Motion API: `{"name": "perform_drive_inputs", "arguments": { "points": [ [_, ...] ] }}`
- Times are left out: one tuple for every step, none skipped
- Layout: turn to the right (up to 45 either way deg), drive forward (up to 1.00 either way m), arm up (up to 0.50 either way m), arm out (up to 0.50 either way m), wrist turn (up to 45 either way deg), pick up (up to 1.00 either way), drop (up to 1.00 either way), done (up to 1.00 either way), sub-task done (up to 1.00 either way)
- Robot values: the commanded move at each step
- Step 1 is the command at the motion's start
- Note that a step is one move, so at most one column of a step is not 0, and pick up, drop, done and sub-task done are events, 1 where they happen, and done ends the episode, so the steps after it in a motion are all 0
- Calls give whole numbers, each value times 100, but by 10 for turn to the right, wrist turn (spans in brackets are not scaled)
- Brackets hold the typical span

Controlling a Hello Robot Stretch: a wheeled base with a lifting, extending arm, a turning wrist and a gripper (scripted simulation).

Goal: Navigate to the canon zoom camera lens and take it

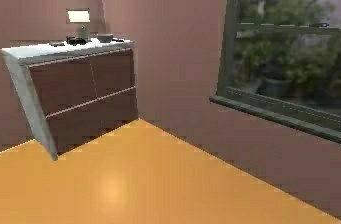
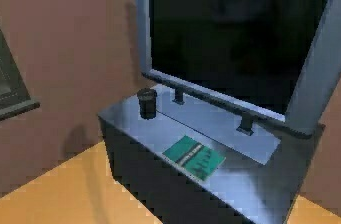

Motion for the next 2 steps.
{"name": "perform_drive_inputs", "arguments": {
  "points": [
    [450, 0, 0, 0, 0, 0, 0, 0, 0],
    [150, 0, 0, 0, 0, 0, 0, 0, 0]
  ]
}}
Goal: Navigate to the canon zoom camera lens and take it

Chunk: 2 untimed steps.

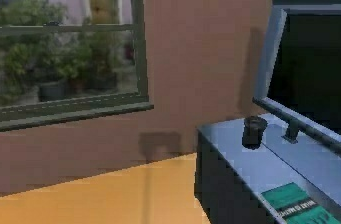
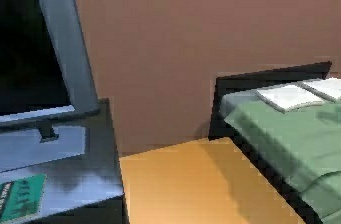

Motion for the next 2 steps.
{"name": "perform_drive_inputs", "arguments": {
  "points": [
    [0, 65, 0, 0, 0, 0, 0, 0, 0],
    [-330, 0, 0, 0, 0, 0, 0, 0, 0]
  ]
}}
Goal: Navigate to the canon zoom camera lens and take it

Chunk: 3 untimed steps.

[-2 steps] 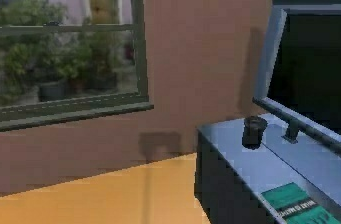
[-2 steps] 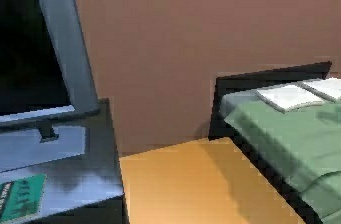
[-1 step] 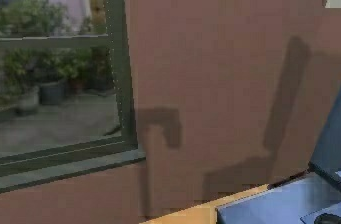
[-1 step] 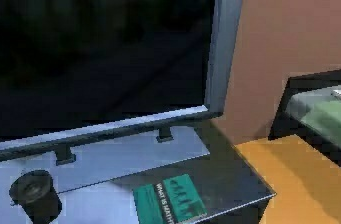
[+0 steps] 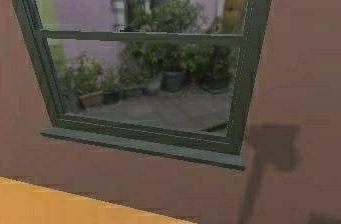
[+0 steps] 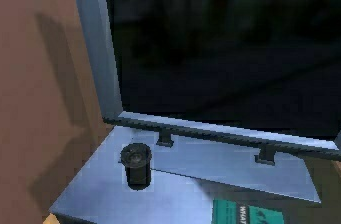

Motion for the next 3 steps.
{"name": "perform_drive_inputs", "arguments": {
  "points": [
    [0, 0, 50, 0, 0, 0, 0, 0, 0],
    [0, 0, 38, 0, 0, 0, 0, 0, 0],
    [0, 0, 0, 28, 0, 0, 0, 0, 0]
  ]
}}
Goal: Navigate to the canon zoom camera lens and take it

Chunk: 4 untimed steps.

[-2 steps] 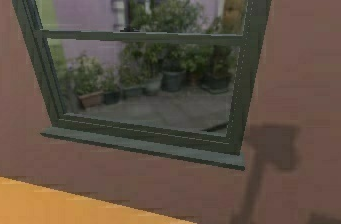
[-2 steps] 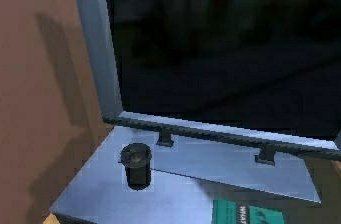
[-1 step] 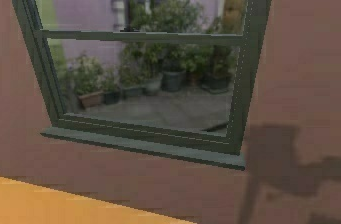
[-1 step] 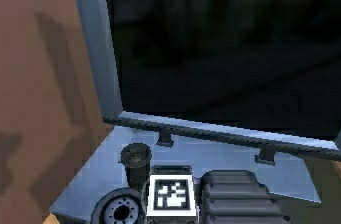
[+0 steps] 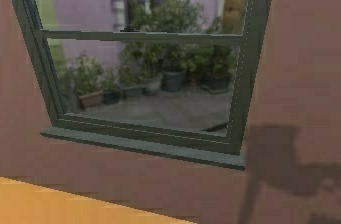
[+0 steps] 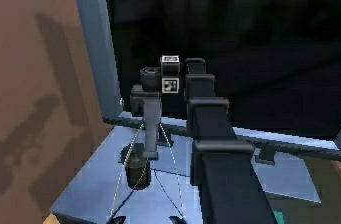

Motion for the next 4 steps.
{"name": "perform_drive_inputs", "arguments": {
  "points": [
    [0, 0, 0, 0, 450, 0, 0, 0, 0],
    [0, 0, 0, 0, 450, 0, 0, 0, 0],
    [0, 0, 0, 0, 450, 0, 0, 0, 0],
    [0, 0, 0, 0, 150, 0, 0, 0, 0]
  ]
}}
